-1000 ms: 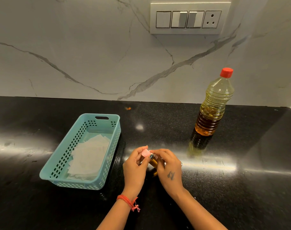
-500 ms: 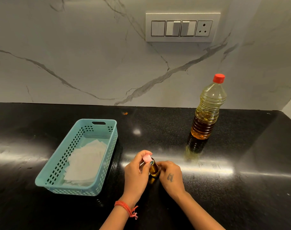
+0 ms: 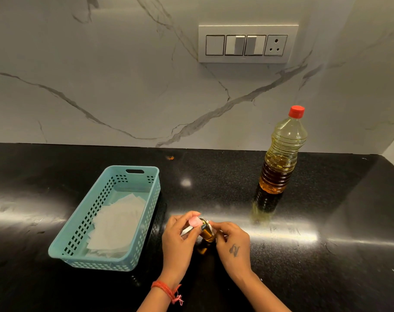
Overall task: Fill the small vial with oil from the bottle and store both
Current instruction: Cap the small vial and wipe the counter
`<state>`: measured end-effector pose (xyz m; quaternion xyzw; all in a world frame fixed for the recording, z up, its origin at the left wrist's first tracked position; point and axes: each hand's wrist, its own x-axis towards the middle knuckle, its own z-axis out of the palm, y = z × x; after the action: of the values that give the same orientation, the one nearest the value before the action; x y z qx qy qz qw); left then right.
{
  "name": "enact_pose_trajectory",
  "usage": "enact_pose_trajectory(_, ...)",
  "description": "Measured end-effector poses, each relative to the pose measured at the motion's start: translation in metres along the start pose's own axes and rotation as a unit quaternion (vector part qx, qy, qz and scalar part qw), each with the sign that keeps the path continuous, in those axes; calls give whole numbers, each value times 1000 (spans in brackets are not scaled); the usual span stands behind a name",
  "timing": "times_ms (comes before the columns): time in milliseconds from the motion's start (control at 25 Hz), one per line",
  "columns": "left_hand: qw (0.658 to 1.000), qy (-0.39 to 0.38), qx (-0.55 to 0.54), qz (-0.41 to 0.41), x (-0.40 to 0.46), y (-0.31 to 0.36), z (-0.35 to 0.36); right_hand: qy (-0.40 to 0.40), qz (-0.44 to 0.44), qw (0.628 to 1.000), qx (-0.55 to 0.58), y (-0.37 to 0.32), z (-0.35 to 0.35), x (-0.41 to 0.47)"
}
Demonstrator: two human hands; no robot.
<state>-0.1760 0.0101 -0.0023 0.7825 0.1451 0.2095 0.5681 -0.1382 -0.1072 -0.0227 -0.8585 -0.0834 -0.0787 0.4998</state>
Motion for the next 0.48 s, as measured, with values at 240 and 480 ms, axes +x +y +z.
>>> enact_pose_trajectory(240, 999, 1, 46, 23, 0, 2, 7, -81, 85, 992, -48, 12, -3, 9)
enact_pose_trajectory(480, 1000, 19, -13, 9, -3, 3, 12, -13, -26, 999, 22, -13, -3, 4)
